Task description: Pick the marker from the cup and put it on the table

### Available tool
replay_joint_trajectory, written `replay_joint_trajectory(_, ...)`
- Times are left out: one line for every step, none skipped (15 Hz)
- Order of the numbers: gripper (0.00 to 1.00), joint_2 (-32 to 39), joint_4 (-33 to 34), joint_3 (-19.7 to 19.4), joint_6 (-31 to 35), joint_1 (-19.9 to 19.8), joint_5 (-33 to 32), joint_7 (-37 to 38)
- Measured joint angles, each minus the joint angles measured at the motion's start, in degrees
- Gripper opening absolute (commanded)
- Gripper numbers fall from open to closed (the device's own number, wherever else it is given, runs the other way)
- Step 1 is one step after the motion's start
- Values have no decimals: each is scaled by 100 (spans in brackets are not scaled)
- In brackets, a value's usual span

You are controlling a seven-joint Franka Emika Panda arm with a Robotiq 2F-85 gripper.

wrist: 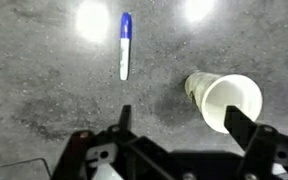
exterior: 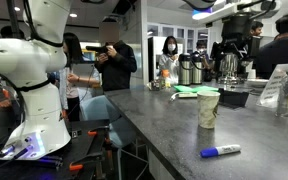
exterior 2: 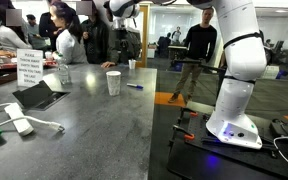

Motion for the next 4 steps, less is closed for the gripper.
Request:
replay_joint_trajectory(100,-174,-185,7,210,49,0,-7)
replay_joint_trajectory(100,-333,-356,19,447,90,0,-25)
replay_joint_trajectory(100,-483,-522,28,700,129,-5,-38)
replay_joint_trajectory(100,-608,-675,34,929,162,-9,-44)
